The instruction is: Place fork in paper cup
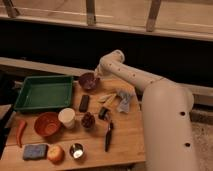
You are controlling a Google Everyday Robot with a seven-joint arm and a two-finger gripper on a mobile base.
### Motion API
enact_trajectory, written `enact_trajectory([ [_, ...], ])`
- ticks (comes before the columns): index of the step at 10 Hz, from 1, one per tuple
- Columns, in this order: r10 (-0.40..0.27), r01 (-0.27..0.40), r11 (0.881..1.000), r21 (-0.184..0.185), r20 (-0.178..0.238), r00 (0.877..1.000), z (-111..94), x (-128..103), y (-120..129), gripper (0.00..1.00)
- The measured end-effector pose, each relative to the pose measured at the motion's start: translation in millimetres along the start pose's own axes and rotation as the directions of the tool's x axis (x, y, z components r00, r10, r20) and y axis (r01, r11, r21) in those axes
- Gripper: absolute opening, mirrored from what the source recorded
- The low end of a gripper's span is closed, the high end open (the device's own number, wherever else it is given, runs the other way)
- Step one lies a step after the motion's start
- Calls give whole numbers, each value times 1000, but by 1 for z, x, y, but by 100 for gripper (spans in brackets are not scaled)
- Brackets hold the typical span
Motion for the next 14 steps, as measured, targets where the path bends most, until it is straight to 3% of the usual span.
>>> enact_trajectory([
  [3,-4,4,1000,3,-5,1000,1,2,0,54],
  [4,-20,20,1000,23,-4,1000,3,4,-4,54],
  [6,-56,55,993,102,0,998,22,6,-11,54],
  [8,-56,54,994,93,16,998,33,-5,-21,54],
  [14,-7,7,1000,1,68,998,45,-23,-32,54],
])
